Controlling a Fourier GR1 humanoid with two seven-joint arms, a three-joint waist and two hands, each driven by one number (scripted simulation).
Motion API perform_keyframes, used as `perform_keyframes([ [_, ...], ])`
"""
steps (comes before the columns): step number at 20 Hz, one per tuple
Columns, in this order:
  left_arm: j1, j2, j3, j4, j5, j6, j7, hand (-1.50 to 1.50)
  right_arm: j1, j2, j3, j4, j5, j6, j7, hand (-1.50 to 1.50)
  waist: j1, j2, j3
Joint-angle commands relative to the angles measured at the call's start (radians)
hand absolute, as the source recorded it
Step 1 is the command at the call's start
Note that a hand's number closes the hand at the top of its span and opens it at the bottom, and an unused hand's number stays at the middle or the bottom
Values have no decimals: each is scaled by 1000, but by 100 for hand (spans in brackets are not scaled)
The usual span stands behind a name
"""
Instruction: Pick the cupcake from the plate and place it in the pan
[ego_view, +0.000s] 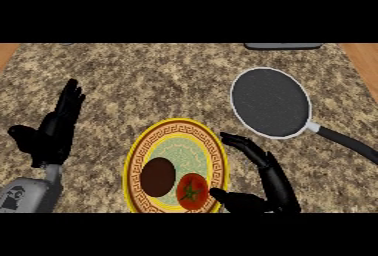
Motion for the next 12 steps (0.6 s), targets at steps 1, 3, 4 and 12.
perform_keyframes([
  [1,-25,8,31,25,9,-17,15,0,72,-114,29,-294,99,15,184,-150,-5,-2,-2],
  [3,-47,-5,21,39,-1,-18,21,0,46,-180,25,-346,134,91,283,-150,-1,0,-2],
  [4,-25,16,41,37,18,-47,5,0,-17,-219,-18,-367,98,166,351,-150,8,1,-2],
  [12,-59,-10,21,30,-28,-22,29,0,-256,-256,-17,-622,72,452,907,-150,20,1,-2],
])
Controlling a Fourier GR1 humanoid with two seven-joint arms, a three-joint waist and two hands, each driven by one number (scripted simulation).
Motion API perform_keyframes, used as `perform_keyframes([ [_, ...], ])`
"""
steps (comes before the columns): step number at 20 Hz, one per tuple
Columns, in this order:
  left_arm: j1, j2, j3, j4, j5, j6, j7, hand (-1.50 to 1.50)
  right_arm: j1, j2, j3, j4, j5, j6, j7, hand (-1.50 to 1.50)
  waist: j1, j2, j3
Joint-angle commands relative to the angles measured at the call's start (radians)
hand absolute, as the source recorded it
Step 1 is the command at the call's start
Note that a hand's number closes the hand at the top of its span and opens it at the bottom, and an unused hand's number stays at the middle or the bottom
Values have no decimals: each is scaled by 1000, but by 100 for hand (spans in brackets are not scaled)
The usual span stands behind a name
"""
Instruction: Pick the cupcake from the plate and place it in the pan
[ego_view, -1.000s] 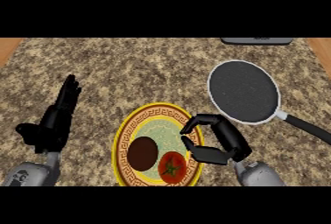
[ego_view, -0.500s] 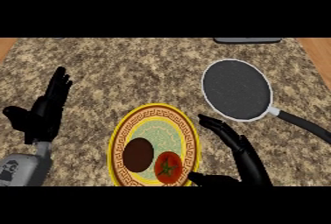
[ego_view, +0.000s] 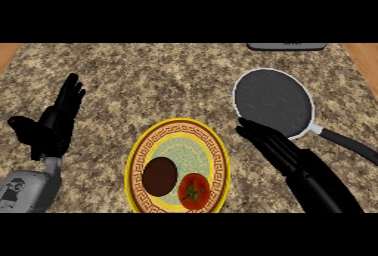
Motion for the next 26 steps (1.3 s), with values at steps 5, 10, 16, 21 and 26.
perform_keyframes([
  [5,-48,-35,27,42,-17,-23,14,0,-315,69,-37,-59,-39,227,377,-150,6,3,2],
  [10,-34,-76,20,60,-67,-11,-18,0,-484,290,29,120,-8,214,452,-150,11,4,2],
  [16,-14,-42,65,8,-42,-64,18,0,-500,440,155,211,25,165,461,-150,13,4,3],
  [21,-48,-66,79,36,-73,-58,24,0,-498,444,234,220,72,156,593,-150,6,3,2],
  [26,-63,-85,95,65,-92,-71,19,0,-397,445,200,244,125,171,525,-150,3,4,3],
])
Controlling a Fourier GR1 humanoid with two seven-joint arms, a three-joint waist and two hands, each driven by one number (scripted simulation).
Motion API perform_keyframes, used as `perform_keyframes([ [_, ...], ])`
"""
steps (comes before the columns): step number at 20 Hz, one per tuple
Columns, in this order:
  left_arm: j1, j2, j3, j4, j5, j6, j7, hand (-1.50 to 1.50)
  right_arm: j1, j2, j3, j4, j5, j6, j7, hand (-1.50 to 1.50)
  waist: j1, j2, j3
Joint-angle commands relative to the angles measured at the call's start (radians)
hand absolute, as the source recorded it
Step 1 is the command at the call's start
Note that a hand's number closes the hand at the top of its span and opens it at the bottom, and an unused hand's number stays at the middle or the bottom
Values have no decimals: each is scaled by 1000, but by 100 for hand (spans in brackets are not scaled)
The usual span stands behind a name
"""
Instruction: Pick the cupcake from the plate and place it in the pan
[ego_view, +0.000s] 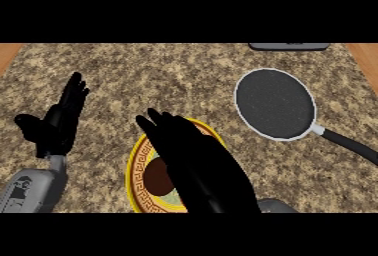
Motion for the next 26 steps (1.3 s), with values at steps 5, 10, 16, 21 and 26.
perform_keyframes([
  [5,-16,13,50,34,-7,-62,-24,0,6,13,-3,126,66,-10,32,-150,2,1,0],
  [10,3,-10,58,-10,-25,-46,22,0,-10,13,-22,227,28,5,-40,-150,5,1,0],
  [16,23,-12,74,-79,-37,-68,60,0,42,13,-8,275,15,47,-134,-150,4,1,1],
  [21,42,-49,94,46,-39,-117,-75,0,54,13,79,327,52,-15,-145,-150,3,2,0],
  [26,-38,-39,101,-5,-67,-90,51,0,-8,13,183,356,48,-38,-42,-150,4,1,0],
])
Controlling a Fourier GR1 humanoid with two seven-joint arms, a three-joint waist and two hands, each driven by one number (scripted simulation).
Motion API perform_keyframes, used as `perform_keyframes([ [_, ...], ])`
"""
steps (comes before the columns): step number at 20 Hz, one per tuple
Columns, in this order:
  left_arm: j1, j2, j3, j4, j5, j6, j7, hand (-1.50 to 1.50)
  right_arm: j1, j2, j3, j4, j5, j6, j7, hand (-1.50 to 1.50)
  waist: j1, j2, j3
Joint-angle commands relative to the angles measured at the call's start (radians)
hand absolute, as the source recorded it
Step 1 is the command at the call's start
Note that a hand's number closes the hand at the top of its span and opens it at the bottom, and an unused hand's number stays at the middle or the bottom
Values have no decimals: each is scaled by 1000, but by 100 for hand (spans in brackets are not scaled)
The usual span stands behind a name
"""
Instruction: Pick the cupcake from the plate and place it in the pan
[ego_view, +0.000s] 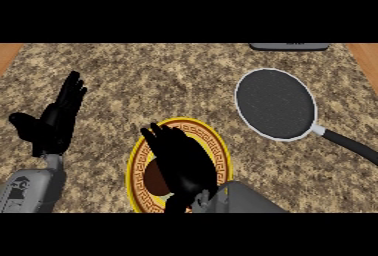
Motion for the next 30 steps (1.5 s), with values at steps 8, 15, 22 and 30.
perform_keyframes([
  [8,49,-36,-6,-61,-43,7,14,0,-81,0,29,164,6,64,46,-150,5,0,0],
  [15,21,-58,16,-5,-57,-11,-17,0,-67,0,134,163,-32,-10,89,-150,3,0,0],
  [22,-39,-46,39,8,-49,-41,30,0,-100,0,165,311,-26,-38,18,-150,3,1,0],
  [30,-46,-77,42,34,-73,-34,-4,0,-130,1,188,432,-108,-77,-43,-150,6,2,0],
])
